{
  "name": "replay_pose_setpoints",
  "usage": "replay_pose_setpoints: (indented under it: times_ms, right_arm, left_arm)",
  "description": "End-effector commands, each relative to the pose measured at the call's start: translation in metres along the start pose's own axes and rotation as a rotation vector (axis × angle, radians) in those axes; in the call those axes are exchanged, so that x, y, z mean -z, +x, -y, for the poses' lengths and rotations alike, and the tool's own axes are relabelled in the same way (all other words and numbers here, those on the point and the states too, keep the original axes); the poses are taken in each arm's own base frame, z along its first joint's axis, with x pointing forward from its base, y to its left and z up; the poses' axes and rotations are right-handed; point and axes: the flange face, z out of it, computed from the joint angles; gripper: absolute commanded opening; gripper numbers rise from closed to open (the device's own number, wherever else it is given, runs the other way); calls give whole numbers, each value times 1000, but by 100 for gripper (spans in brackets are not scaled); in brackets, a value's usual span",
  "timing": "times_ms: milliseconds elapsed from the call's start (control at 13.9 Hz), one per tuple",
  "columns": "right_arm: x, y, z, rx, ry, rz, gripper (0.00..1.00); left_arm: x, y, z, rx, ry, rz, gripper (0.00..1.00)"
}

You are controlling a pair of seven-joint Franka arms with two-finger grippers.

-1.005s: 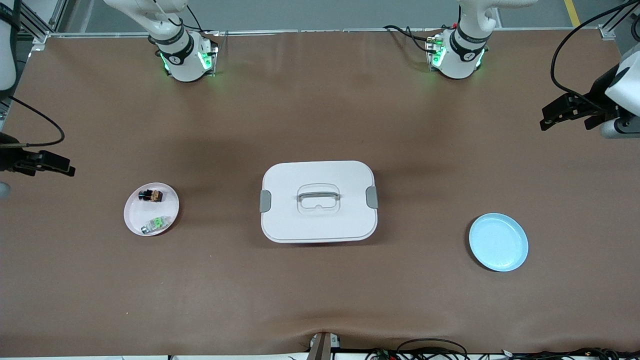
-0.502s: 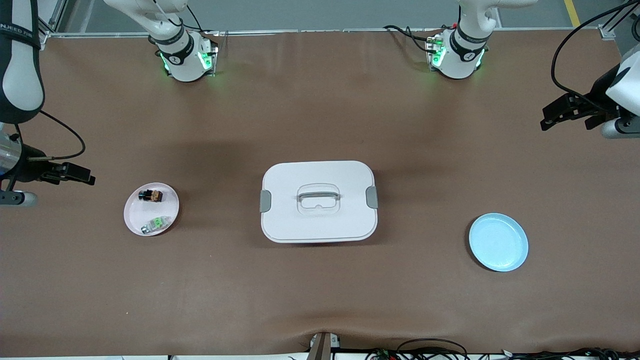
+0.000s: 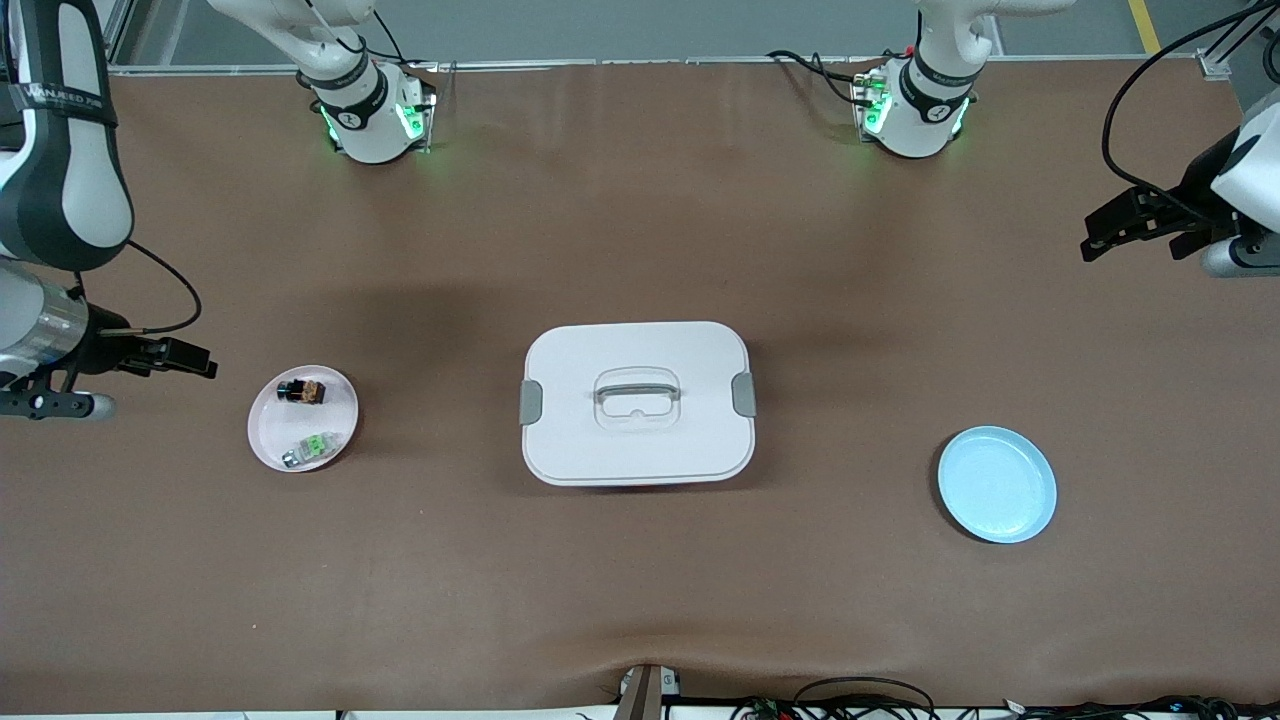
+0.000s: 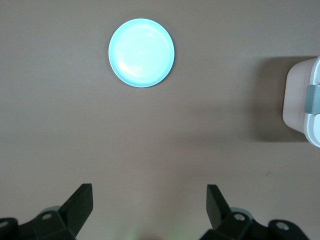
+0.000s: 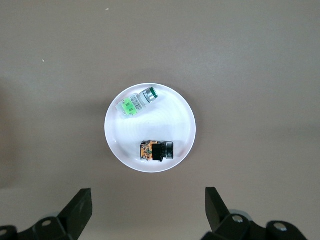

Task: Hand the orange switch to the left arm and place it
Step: 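Move the right gripper over the white plate toward the orange switch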

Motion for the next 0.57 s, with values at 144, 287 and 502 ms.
replay_pose_setpoints:
  times_ms: [144,287,502]
  right_arm:
    - [-28,-12,-2,-22,10,-5,100]
    - [-42,-16,-1,-22,8,-5,100]
    - [-55,-16,0,-19,5,-12,100]
  left_arm:
    - [3,2,3,-6,7,4,100]
    - [2,3,4,-3,6,6,100]
    - [3,2,4,-4,7,4,100]
